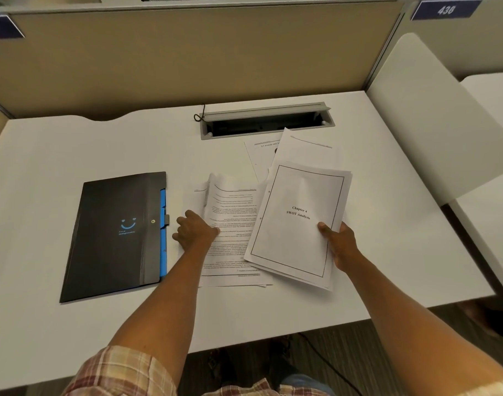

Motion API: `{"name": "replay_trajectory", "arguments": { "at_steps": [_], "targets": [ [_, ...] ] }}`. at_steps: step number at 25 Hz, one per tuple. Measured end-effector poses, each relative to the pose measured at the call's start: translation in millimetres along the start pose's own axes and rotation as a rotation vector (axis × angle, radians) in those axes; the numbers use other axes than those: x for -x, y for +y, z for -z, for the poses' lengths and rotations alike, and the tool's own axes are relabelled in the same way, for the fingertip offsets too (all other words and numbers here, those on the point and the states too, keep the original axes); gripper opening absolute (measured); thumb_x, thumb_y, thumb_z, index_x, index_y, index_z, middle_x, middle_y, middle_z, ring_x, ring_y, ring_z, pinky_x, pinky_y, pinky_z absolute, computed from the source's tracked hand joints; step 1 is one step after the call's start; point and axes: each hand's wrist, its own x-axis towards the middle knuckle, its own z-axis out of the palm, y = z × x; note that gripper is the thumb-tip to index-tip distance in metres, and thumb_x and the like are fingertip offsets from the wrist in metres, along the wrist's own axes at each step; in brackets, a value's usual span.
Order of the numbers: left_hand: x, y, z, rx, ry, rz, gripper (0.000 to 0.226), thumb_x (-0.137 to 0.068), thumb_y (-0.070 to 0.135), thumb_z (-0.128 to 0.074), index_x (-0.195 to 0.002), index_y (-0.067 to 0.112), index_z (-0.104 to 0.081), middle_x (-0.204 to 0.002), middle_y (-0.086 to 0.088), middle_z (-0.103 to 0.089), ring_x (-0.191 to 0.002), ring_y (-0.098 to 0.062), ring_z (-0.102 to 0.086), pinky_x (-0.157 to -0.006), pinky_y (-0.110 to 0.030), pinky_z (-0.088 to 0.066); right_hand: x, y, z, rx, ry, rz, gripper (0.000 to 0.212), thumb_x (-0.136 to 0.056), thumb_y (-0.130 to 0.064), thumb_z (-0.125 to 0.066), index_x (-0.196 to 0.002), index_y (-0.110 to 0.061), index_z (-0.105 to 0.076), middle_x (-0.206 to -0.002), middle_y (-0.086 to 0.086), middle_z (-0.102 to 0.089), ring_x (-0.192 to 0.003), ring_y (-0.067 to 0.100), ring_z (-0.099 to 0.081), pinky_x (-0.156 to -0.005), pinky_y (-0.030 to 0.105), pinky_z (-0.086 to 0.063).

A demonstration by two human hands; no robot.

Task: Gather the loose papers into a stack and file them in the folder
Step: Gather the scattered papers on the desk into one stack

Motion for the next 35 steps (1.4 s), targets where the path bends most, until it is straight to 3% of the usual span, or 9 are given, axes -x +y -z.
{"name": "replay_trajectory", "arguments": {
  "at_steps": [5, 8, 13, 19, 23, 25, 28, 31, 35],
  "targets": [
    [3, -3, 0, -0.049, 0.029, -0.002, 0.066, -0.067, 0.053, -0.081, -0.120, 0.020, -0.057, -0.129, -0.013, -0.046, -0.122, -0.037, -0.044, -0.101, -0.051, -0.036, -4, 4, -4, 0.035, 0.011, -0.018, 0.027, -0.087, -0.018, -0.073, -0.112, -0.016, -0.064, -0.106, 0.007, -0.071, -0.089, 0.023, -0.070, -0.072, 0.033, -0.056],
    [4, -3, 0, -0.038, 0.015, 0.001, 0.069, -0.068, 0.054, -0.079, -0.123, 0.020, -0.054, -0.132, -0.014, -0.044, -0.123, -0.037, -0.044, -0.099, -0.051, -0.038, -4, 5, -6, 0.030, 0.006, -0.030, 0.041, -0.087, -0.017, -0.072, -0.125, -0.009, -0.059, -0.111, 0.010, -0.070, -0.097, 0.029, -0.068, -0.082, 0.040, -0.055],
    [1, -1, 5, 0.091, 0.035, 0.096, 0.092, -0.074, 0.072, -0.061, -0.138, 0.010, -0.037, -0.149, -0.019, -0.031, -0.131, -0.043, -0.039, -0.102, -0.055, -0.035, -2, 3, -12, 0.006, -0.011, -0.022, 0.030, -0.088, -0.014, -0.071, -0.116, -0.016, -0.062, -0.104, 0.005, -0.071, -0.086, 0.019, -0.069, -0.069, 0.030, -0.055],
    [5, -5, 0, -0.019, 0.049, 0.103, 0.085, -0.076, 0.061, -0.070, -0.133, 0.005, -0.041, -0.145, -0.019, -0.036, -0.128, -0.038, -0.045, -0.103, -0.050, -0.038, -3, 7, -14, 0.068, -0.018, -0.033, 0.014, -0.087, -0.015, -0.072, -0.096, -0.024, -0.066, -0.097, 0.001, -0.072, -0.077, 0.013, -0.070, -0.059, 0.026, -0.057],
    [6, 3, -2, 0.074, 0.059, 0.129, 0.071, -0.083, 0.058, -0.062, -0.127, 0.004, -0.049, -0.136, -0.018, -0.045, -0.121, -0.035, -0.049, -0.099, -0.047, -0.039, -6, 17, -17, 0.254, -0.046, -0.043, 0.036, -0.085, -0.019, -0.074, -0.119, -0.012, -0.065, -0.111, 0.010, -0.071, -0.098, 0.031, -0.068, -0.089, 0.047, -0.056],
    [5, 7, -3, 0.155, 0.039, 0.130, 0.065, -0.085, 0.056, -0.061, -0.124, 0.005, -0.053, -0.131, -0.017, -0.047, -0.117, -0.034, -0.051, -0.097, -0.046, -0.041, -6, 19, -22, 0.344, -0.056, -0.028, 0.040, -0.085, -0.019, -0.074, -0.122, -0.010, -0.063, -0.113, 0.011, -0.070, -0.102, 0.034, -0.066, -0.093, 0.050, -0.054],
    [4, 8, -6, 0.269, 0.007, 0.049, 0.058, -0.085, 0.052, -0.063, -0.123, 0.009, -0.054, -0.124, -0.015, -0.053, -0.111, -0.033, -0.055, -0.095, -0.046, -0.047, -9, 17, -28, 0.398, -0.083, -0.019, 0.035, -0.085, -0.018, -0.073, -0.118, -0.010, -0.065, -0.109, 0.013, -0.071, -0.099, 0.034, -0.067, -0.092, 0.050, -0.055],
    [6, 7, -8, 0.355, 0.079, -0.131, 0.047, -0.084, 0.048, -0.066, -0.113, 0.012, -0.057, -0.111, -0.012, -0.058, -0.102, -0.030, -0.058, -0.090, -0.046, -0.051, -11, 16, -28, 0.422, -0.076, -0.028, 0.032, -0.085, -0.018, -0.073, -0.116, -0.012, -0.065, -0.106, 0.012, -0.072, -0.095, 0.033, -0.068, -0.090, 0.048, -0.056],
    [11, 6, -13, 0.208, 0.265, -0.323, 0.046, -0.085, 0.050, -0.064, -0.114, 0.015, -0.062, -0.114, -0.008, -0.058, -0.105, -0.026, -0.054, -0.089, -0.039, -0.047, -11, 17, -28, 0.431, -0.071, -0.049, 0.034, -0.084, -0.019, -0.074, -0.117, -0.013, -0.065, -0.101, 0.007, -0.071, -0.092, 0.029, -0.067, -0.088, 0.044, -0.056]
  ]
}}
